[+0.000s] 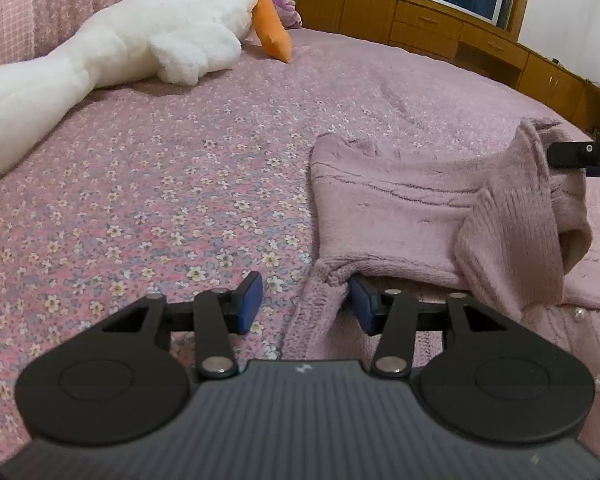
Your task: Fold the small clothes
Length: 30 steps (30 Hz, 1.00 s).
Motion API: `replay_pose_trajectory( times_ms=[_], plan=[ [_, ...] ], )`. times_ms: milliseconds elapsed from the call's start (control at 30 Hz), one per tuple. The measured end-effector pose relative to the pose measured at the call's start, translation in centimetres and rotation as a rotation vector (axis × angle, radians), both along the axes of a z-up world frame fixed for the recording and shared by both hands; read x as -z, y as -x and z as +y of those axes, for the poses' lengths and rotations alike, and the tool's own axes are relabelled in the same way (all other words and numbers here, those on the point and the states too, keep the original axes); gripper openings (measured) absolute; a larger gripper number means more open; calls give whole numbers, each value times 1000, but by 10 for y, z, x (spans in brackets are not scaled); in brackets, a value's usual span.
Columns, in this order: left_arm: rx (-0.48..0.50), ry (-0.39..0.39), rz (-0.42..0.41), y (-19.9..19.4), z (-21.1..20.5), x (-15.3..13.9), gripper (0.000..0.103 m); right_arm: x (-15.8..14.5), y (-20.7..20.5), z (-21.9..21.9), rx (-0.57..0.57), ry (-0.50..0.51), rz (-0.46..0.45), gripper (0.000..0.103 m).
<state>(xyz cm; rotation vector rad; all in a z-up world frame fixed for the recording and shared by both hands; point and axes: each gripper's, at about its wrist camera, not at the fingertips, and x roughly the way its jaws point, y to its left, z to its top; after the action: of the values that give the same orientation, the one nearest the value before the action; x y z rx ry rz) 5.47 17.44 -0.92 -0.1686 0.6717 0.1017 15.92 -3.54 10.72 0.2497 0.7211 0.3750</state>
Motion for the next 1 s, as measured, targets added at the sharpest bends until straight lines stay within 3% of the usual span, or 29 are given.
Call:
replay_pose_trajectory(
  times_ms=[200,267,433,500,733,867,1000],
  plan=[
    [5,-42,5,-1,-6,2,50,42,-20,-3,43,164,75,11],
    [9,-51,8,-2,-7,2,50,57,-22,-8,59,152,104,16],
    [15,-54,12,-2,-5,3,51,54,-7,-22,125,85,93,55],
    [14,-53,14,-2,-5,2,51,45,4,-25,144,86,62,59],
    [13,-55,23,-5,-5,2,51,18,62,-22,117,-18,-14,61],
    [10,-56,24,-5,-6,2,51,27,75,-11,35,-102,34,61],
    [11,-57,24,-5,-5,2,51,41,75,8,19,-78,62,61]
  ],
)
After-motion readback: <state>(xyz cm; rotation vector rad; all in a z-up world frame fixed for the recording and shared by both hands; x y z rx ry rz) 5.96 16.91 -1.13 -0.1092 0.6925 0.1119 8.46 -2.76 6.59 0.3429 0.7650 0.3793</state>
